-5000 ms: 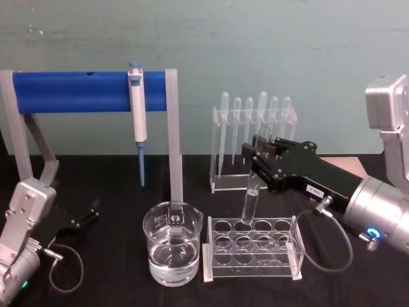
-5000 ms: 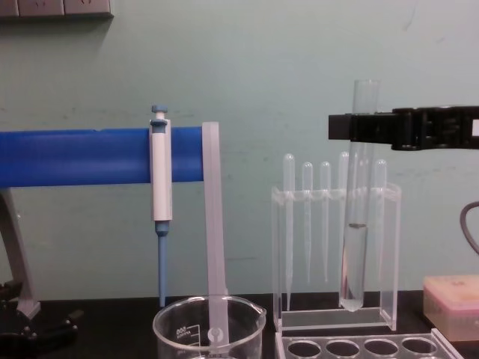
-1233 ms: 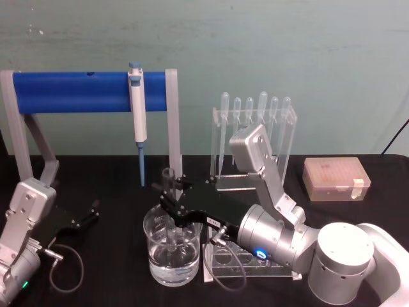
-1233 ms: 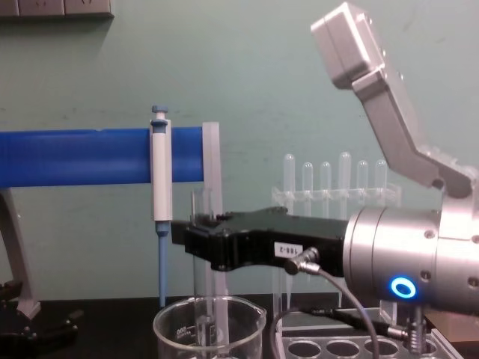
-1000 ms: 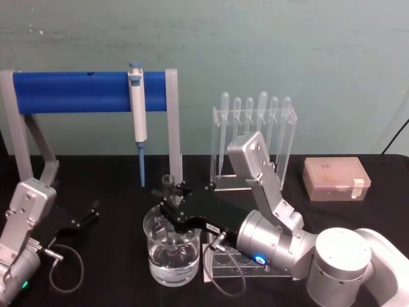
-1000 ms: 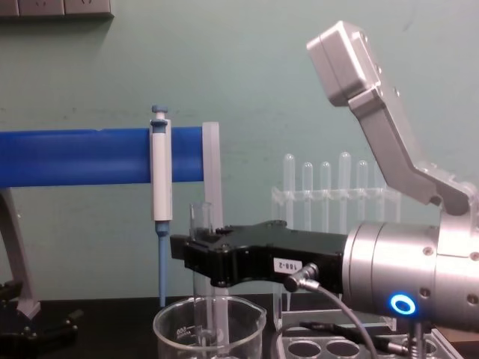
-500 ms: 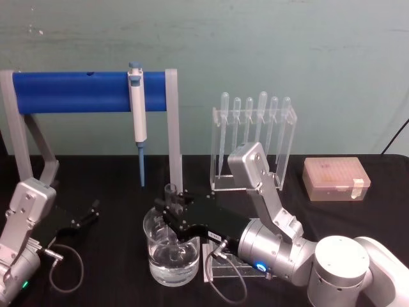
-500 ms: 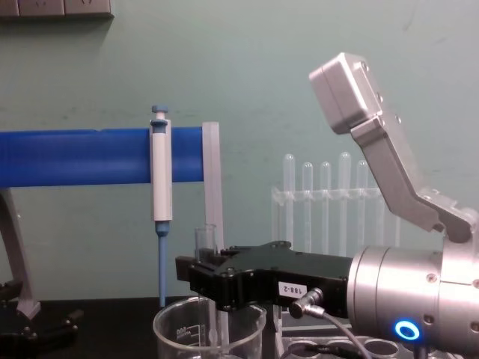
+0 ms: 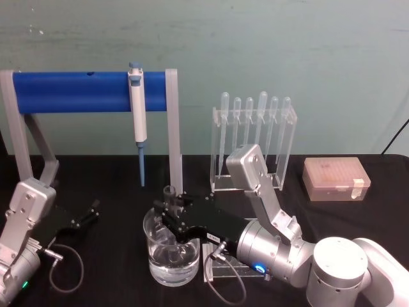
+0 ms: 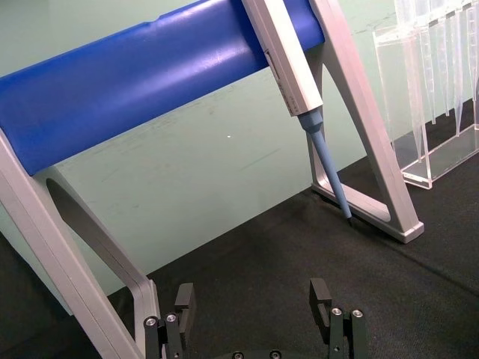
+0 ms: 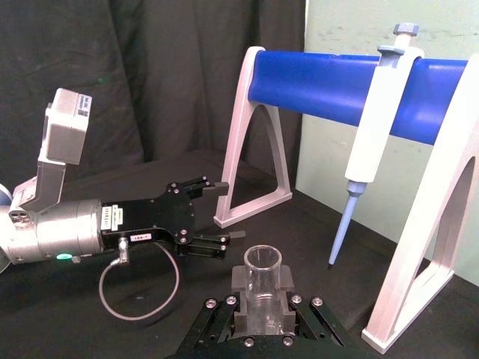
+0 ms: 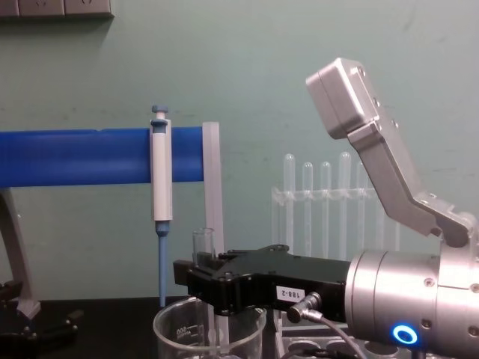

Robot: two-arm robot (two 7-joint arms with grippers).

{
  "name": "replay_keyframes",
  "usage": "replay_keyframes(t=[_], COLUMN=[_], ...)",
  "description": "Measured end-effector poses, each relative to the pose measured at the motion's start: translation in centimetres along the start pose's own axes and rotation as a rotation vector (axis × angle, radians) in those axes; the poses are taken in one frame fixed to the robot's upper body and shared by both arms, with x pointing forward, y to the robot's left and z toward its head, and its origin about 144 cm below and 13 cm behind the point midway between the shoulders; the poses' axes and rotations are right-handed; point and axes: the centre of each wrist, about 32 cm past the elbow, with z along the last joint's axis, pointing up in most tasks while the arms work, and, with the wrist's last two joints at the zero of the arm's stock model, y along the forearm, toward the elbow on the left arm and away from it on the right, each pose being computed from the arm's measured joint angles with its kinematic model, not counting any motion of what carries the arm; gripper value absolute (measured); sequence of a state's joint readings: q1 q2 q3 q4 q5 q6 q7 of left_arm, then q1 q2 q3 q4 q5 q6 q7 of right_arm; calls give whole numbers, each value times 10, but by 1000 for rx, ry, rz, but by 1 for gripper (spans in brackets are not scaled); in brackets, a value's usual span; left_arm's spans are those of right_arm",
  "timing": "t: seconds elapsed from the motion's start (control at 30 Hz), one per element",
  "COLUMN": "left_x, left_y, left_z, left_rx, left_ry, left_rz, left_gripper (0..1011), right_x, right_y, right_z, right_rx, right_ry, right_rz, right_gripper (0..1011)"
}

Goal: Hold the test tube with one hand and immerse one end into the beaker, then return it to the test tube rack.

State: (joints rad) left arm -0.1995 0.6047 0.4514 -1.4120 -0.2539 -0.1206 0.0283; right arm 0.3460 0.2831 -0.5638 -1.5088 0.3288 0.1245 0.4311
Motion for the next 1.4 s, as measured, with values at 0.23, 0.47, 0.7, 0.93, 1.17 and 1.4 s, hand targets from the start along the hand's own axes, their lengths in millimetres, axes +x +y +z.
replay_keyframes(t=[0.23,0.47,0.7,0.93,1.17,1.4], left_x=[0,0,0,0,0,0], left_y=[0,0,0,0,0,0], left_z=[0,0,0,0,0,0], left_rx=[0,0,0,0,0,0], left_ry=[0,0,0,0,0,0], left_rz=[0,0,0,0,0,0], left_gripper=[1000,1000,1000,1000,1000,1000], right_x=[0,0,0,0,0,0], right_y=[0,0,0,0,0,0], right_z=[0,0,0,0,0,0], right_rx=[0,-1,-2,-2,-2,-2], right_ry=[-1,-1,-1,-1,-1,-1], right_rz=[0,0,0,0,-1,-1], right_gripper=[225,225,225,225,225,225])
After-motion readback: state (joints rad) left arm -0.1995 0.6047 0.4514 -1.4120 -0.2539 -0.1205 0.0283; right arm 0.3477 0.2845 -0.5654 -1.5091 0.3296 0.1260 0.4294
